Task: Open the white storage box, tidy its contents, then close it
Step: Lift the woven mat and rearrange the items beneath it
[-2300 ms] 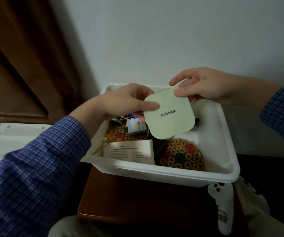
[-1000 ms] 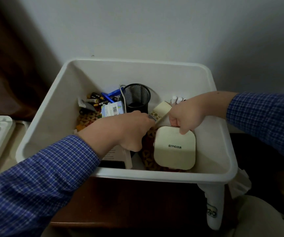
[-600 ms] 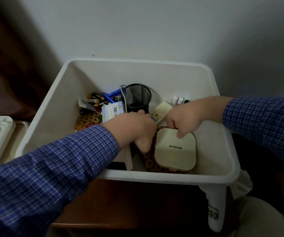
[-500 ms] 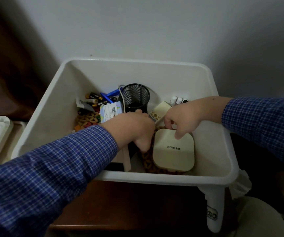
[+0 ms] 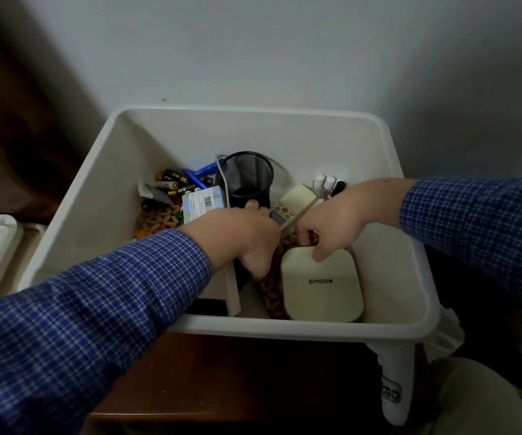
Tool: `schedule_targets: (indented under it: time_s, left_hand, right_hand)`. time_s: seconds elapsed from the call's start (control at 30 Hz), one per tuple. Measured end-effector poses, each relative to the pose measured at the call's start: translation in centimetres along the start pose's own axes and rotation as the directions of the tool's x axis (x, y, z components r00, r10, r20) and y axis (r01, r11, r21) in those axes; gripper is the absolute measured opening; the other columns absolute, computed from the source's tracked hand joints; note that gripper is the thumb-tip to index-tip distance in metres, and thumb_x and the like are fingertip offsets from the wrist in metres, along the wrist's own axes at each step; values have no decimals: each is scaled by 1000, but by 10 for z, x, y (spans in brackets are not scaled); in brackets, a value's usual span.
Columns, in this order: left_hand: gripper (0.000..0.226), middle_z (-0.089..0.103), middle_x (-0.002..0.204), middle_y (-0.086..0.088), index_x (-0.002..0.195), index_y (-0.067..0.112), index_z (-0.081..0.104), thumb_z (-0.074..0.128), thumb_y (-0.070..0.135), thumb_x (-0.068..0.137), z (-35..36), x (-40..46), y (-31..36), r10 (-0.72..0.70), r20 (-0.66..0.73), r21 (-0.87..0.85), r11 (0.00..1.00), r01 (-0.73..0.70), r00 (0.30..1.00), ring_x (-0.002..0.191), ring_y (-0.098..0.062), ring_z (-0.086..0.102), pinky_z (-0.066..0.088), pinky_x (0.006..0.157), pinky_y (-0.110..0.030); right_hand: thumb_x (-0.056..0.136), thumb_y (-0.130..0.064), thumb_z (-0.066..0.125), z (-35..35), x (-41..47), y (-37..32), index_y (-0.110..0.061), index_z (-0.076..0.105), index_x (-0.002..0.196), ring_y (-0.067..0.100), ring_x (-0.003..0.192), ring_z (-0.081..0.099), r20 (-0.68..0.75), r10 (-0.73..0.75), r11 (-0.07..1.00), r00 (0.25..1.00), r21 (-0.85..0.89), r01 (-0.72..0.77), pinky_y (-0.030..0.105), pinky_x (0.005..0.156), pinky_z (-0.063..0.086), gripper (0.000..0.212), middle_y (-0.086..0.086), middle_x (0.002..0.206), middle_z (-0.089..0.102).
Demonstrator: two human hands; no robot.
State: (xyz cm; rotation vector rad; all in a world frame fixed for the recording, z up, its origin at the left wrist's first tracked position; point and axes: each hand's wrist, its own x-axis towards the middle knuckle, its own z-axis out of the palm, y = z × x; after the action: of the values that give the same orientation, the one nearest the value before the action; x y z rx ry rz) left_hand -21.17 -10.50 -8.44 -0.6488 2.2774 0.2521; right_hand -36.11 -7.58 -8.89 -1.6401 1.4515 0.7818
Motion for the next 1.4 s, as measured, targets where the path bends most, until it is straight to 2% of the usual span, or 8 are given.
schedule_targets:
  time_s: [0.23,0.43,0.57,0.73,0.9,1.0,1.27,1.4]
  left_hand:
    - [30,36,131,-13,91,15,41,68,29,85,-2,-1,3,-35,32,16,999,35,999,126,-32,29,44,104,-48]
    - [34,35,134,-13,113,13,53,67,29,86,-2,0,3,-29,52,42,999,26,998,128,-32,27,42,106,-48]
    - [50,35,137,-12,130,8,53,66,32,87,-3,0,2,-24,56,42,999,21,998,129,-32,27,37,100,-41]
    - [57,34,137,-12,136,11,51,67,36,87,-3,2,1,-14,59,45,999,11,998,128,-31,27,36,97,-39]
    - [57,35,133,-10,135,12,52,68,38,87,-3,3,-1,-3,60,40,999,1,998,126,-31,27,39,96,-40]
    - [53,34,121,-7,129,12,55,68,38,86,-3,3,-2,7,48,24,1000,-8,999,124,-30,27,39,96,-39]
    - [35,41,120,-8,98,16,45,70,35,84,-2,2,-2,14,25,6,1000,-15,1000,113,-26,29,39,87,-36]
    - [31,44,120,-9,98,15,49,68,35,86,-3,2,-1,19,30,32,999,-20,999,109,-24,29,33,82,-35]
  right_hand:
    - [95,-20,61,-2,3,0,-14,60,82,18,63,52,-49,49,999,998,-7,-50,35,71,55,14,0,70,50]
    - [93,-14,60,-2,4,-3,-20,40,59,19,58,45,-60,36,998,998,-46,-39,33,69,48,40,0,63,43]
    - [92,-16,58,-5,3,-4,-9,53,83,19,66,50,-62,27,999,998,-42,-29,31,68,48,12,3,73,49]
    - [91,-13,57,-7,8,-10,-14,39,119,14,73,49,-63,90,995,994,-30,-92,28,55,43,33,1,85,46]
    - [91,-5,47,-4,11,-11,-12,34,150,30,116,57,-39,92,995,995,-39,-94,36,88,56,61,13,133,51]
    - [93,-8,47,-4,14,-10,-13,37,149,28,112,58,-49,71,997,996,3,-71,33,84,56,57,8,126,54]
    - [95,-16,56,-4,32,-4,-17,50,100,16,79,54,-78,128,981,989,153,-115,34,69,61,7,-3,87,49]
    - [94,-19,53,-4,34,-5,-23,44,78,15,69,48,-56,157,977,986,156,-147,34,67,56,19,-3,78,47]
